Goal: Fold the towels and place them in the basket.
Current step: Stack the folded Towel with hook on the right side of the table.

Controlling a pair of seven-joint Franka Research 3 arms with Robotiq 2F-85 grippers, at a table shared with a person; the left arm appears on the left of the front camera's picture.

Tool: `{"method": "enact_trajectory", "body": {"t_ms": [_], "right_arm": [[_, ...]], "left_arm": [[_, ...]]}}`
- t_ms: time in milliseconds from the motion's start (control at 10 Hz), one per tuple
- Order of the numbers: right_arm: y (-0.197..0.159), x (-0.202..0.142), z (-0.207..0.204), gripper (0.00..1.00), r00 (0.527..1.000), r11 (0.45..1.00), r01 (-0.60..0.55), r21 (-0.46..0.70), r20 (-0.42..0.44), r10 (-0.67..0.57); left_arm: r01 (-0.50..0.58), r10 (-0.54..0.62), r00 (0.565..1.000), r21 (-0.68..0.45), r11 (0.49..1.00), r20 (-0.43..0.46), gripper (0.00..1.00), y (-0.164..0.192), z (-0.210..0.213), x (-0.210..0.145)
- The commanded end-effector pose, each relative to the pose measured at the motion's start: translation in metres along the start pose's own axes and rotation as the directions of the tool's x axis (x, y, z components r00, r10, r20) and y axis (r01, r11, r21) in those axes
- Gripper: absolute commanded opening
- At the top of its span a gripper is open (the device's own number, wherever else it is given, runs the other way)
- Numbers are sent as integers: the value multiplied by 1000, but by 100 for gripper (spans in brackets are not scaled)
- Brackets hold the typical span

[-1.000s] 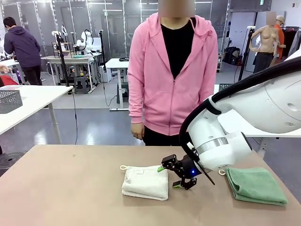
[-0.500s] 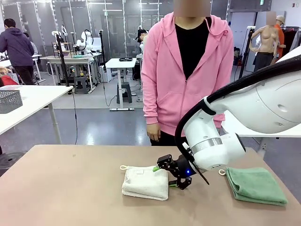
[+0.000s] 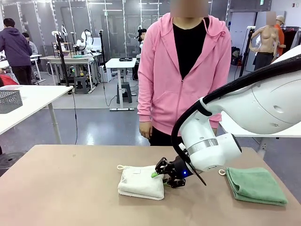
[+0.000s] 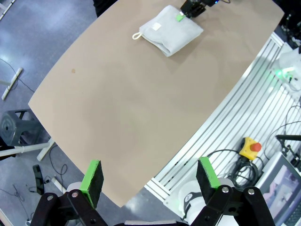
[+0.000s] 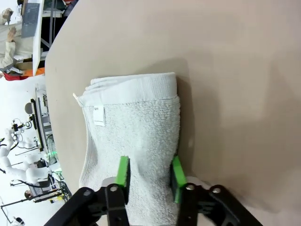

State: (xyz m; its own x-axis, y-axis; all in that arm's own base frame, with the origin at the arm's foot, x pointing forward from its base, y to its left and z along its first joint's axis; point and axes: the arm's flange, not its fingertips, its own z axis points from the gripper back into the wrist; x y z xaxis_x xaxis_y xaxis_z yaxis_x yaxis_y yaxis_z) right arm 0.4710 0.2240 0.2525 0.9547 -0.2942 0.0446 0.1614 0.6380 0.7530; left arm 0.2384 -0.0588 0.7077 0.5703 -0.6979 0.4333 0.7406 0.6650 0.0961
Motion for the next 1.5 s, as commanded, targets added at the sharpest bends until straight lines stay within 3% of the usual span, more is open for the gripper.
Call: {"method": "enact_trajectory", "body": {"t_ms": [0,100,600,700,1100,1200,1400], "right_arm": [[8,-1,-8,4,1000,1000,-14,-22,19,15],[12,-2,-9,0,1000,999,-16,-30,20,16],[24,-15,6,0,999,995,19,-100,38,-15],[12,-9,-6,0,999,999,-29,-45,21,30],[12,-9,-6,0,999,999,-29,-45,21,30],[13,-11,-5,6,999,998,-19,-56,25,20],[31,-1,37,6,992,990,-119,-81,36,122]], "left_arm": [[3,-3,1000,8,1000,0,100,0,0,-1],[3,-3,1000,8,1000,0,100,0,0,-1],[3,-3,1000,8,1000,0,100,0,0,-1],[3,-3,1000,8,1000,0,100,0,0,-1],[3,-3,1000,8,1000,0,100,0,0,-1],[3,-3,1000,8,1000,0,100,0,0,-1],[3,-3,1000,8,1000,0,100,0,0,-1]]}}
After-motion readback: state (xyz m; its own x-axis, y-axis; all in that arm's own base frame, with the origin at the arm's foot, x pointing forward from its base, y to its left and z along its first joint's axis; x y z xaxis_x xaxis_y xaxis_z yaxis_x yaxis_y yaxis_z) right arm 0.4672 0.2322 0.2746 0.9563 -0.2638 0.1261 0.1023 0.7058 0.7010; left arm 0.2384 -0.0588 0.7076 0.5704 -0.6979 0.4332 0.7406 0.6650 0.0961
